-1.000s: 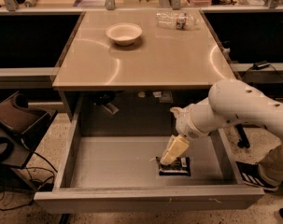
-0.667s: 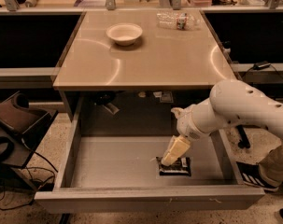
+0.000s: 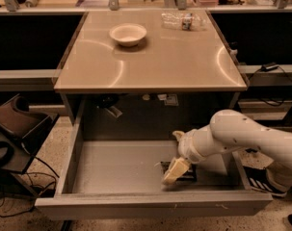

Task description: Pick rxbar chocolate from top drawer and place on counter

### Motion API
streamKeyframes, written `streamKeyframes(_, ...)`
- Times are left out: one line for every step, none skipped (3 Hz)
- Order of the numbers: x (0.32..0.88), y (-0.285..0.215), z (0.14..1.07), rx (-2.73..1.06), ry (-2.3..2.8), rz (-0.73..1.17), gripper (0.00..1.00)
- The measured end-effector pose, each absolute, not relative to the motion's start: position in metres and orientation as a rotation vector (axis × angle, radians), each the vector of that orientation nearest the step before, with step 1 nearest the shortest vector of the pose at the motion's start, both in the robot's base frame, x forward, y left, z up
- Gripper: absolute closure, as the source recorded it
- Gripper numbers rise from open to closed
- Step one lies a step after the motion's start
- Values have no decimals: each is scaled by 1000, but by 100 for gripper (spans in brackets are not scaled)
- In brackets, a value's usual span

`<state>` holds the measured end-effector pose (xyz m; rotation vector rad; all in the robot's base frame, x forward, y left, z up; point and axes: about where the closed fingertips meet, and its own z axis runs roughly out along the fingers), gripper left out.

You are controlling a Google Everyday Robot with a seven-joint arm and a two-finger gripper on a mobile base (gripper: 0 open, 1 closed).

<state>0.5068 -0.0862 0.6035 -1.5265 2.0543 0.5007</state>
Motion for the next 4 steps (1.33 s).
streamKeyframes(503,-94,567,-1463,2079,522,0)
streamKeyframes(504,-94,568,-1458,2079,522,19)
streamKeyframes(504,-94,569,-1458,2079,522,42)
streamKeyframes(504,-94,578,-1458,2079,522,65)
